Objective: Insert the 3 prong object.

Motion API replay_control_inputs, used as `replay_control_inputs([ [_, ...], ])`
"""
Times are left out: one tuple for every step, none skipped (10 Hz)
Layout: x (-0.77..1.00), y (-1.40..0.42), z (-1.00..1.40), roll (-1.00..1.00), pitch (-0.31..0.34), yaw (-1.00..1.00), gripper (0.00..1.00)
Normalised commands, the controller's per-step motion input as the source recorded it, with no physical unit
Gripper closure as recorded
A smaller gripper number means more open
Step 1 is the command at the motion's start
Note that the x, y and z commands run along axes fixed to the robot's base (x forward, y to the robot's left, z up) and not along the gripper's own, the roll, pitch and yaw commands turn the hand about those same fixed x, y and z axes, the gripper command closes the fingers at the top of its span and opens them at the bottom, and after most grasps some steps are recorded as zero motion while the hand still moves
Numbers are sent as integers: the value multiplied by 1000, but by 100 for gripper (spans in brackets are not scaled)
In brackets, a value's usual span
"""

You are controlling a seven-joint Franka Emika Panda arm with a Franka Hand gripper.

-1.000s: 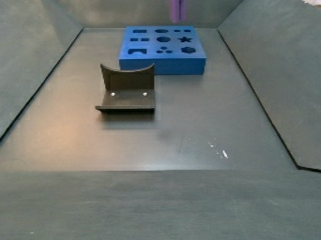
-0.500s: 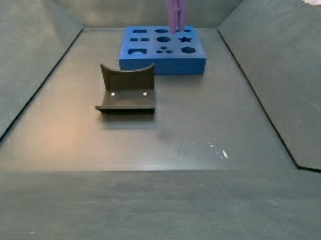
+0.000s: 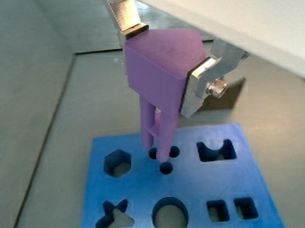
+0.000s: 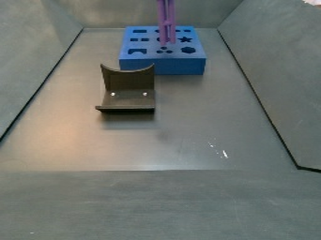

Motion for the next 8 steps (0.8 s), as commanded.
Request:
replay_control_inputs([
  [160, 0, -240, -1, -4, -403, 100],
  [34, 0, -91, 0, 0, -220, 100],
  [0, 0, 0, 0, 0, -40, 100],
  [0, -23, -240, 0, -50, -203, 100],
  [37, -31, -329, -26, -93, -197, 100],
  [97, -6, -260, -26, -56, -151, 100],
  [60, 0, -177, -1, -10, -140, 100],
  [129, 0, -160, -26, -7, -126, 100],
])
